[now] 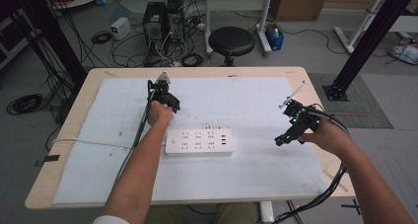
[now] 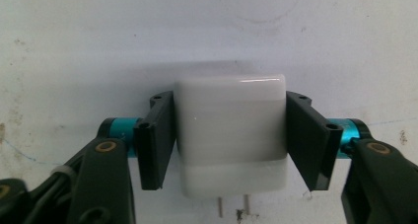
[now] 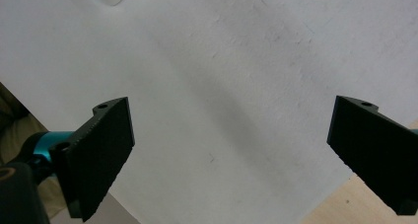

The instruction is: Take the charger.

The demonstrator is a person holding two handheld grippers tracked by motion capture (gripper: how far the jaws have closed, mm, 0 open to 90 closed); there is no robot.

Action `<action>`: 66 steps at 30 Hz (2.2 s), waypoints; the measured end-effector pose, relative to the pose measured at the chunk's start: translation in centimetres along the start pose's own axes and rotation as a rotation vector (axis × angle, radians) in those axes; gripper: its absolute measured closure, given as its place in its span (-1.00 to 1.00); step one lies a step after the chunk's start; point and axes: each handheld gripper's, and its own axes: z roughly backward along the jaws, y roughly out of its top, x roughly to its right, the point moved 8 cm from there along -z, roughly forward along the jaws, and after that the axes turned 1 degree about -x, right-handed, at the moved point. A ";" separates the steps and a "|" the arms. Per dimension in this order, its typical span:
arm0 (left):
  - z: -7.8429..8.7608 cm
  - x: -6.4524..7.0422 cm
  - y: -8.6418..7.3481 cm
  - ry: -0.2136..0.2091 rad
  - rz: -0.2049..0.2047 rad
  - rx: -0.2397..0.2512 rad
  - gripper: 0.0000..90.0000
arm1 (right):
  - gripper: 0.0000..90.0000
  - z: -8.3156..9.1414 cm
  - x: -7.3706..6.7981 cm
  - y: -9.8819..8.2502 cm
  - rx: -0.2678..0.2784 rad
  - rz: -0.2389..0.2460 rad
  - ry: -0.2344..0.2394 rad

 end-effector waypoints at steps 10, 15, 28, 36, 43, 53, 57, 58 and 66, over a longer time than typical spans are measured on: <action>2.3 -0.8 0.2 -0.042 -0.091 0.051 -0.06 | -0.93 0.0 0.1 -0.1 0.008 -0.007 -0.002; 4.4 -1.7 0.3 -0.096 -0.115 0.101 -0.06 | -0.93 0.0 0.0 0.0 0.010 -0.013 -0.004; 9.7 -2.3 -1.6 -0.164 -0.362 0.162 -0.06 | -0.93 0.1 -0.7 0.2 0.024 -0.003 -0.008; 12.5 -1.3 -3.5 -0.214 -0.548 0.180 -0.06 | -0.93 0.2 -1.3 0.2 0.031 -0.008 -0.009; 14.5 -0.3 -5.7 -0.271 -0.750 0.229 -0.06 | -0.93 0.2 -1.8 0.1 0.043 -0.013 -0.007; 16.6 0.0 -8.6 -0.309 -0.922 0.272 -0.06 | -0.93 0.1 -2.5 0.1 0.076 -0.006 -0.010; 17.1 0.1 -9.4 -0.317 -0.973 0.272 -0.06 | -0.93 0.2 -2.8 0.2 0.082 -0.014 -0.009; 17.3 0.1 -9.6 -0.317 -0.981 0.275 -0.06 | -0.93 0.2 -2.8 0.3 0.083 -0.012 -0.009; 18.4 -0.1 -10.7 -0.322 -1.013 0.295 -0.06 | -0.93 0.2 -2.9 0.3 0.098 -0.020 -0.007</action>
